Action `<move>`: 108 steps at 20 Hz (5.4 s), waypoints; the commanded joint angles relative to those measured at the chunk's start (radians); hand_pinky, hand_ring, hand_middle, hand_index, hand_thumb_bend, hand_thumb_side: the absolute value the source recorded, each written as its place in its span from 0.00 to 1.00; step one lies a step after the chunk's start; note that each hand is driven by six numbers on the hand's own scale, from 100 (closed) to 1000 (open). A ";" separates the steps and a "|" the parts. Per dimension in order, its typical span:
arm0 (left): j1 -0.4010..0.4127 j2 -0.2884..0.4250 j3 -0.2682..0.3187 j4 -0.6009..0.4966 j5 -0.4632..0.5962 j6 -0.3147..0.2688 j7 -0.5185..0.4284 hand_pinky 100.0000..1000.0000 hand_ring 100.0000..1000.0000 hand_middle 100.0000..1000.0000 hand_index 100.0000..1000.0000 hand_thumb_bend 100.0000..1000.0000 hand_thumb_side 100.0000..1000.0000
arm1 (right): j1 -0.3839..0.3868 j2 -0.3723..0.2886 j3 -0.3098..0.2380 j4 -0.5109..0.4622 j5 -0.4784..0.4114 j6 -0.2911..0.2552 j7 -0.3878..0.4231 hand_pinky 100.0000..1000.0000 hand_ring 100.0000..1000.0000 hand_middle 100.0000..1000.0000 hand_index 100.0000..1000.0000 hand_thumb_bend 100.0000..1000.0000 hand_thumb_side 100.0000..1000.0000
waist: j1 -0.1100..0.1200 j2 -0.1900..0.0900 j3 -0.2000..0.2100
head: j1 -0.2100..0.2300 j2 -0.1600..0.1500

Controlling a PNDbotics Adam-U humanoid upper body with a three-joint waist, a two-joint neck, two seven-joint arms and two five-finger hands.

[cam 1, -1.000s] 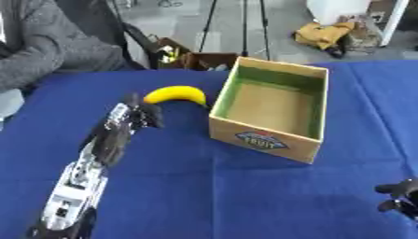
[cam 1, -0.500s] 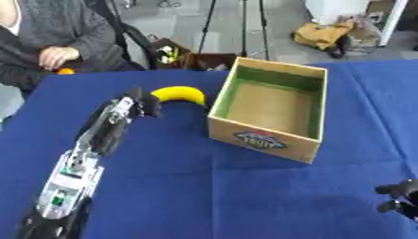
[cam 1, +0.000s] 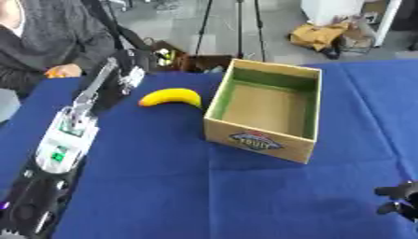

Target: Pick up objects on the table and place them in the box.

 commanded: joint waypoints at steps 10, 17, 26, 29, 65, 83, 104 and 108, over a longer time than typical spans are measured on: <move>-0.306 0.039 -0.051 0.501 -0.567 -0.101 0.214 0.76 0.65 0.63 0.77 0.00 0.33 | -0.004 -0.014 0.018 -0.017 0.010 0.005 0.020 0.47 0.65 0.41 0.48 0.00 0.91 | 0.007 -0.015 -0.041 | 0.021 -0.013; -0.405 0.042 -0.041 0.719 -0.854 -0.174 0.254 0.79 0.72 0.70 0.81 0.07 0.15 | -0.006 -0.017 0.029 -0.013 0.013 0.009 0.032 0.47 0.65 0.41 0.48 0.00 0.92 | 0.020 -0.015 -0.080 | 0.031 -0.017; -0.410 0.064 -0.010 0.836 -0.976 -0.143 0.247 0.79 0.72 0.71 0.82 0.10 0.09 | -0.011 -0.022 0.029 -0.020 0.015 0.003 0.036 0.47 0.66 0.42 0.48 0.00 0.92 | 0.027 -0.005 -0.105 | 0.033 -0.028; -0.406 0.066 -0.009 0.852 -0.982 -0.139 0.233 0.79 0.72 0.71 0.83 0.12 0.05 | -0.012 -0.021 0.029 -0.021 0.014 0.003 0.037 0.47 0.66 0.42 0.48 0.00 0.92 | 0.027 -0.003 -0.104 | 0.031 -0.028; -0.373 0.072 -0.010 0.902 -0.934 -0.051 0.217 0.77 0.67 0.67 0.81 0.03 0.08 | -0.029 -0.036 0.032 -0.030 0.014 0.000 0.048 0.47 0.66 0.42 0.48 0.00 0.91 | 0.035 0.023 -0.102 | 0.026 -0.045; -0.374 0.075 -0.005 0.870 -0.863 -0.054 0.202 0.61 0.31 0.20 0.59 0.00 0.17 | -0.026 -0.032 0.028 -0.029 0.015 -0.002 0.047 0.47 0.66 0.42 0.48 0.00 0.91 | 0.029 0.021 -0.095 | 0.022 -0.046; -0.371 0.122 -0.015 0.694 -0.767 -0.075 0.025 0.71 0.52 0.47 0.75 0.00 0.04 | -0.020 -0.033 0.022 -0.032 0.011 -0.004 0.043 0.47 0.67 0.42 0.48 0.00 0.91 | 0.021 0.011 -0.078 | 0.010 -0.050; -0.373 0.117 -0.015 0.708 -0.777 -0.121 -0.003 0.75 0.59 0.54 0.77 0.02 0.05 | -0.020 -0.033 0.023 -0.032 0.010 -0.004 0.045 0.47 0.67 0.42 0.48 0.00 0.91 | 0.019 0.012 -0.076 | 0.010 -0.051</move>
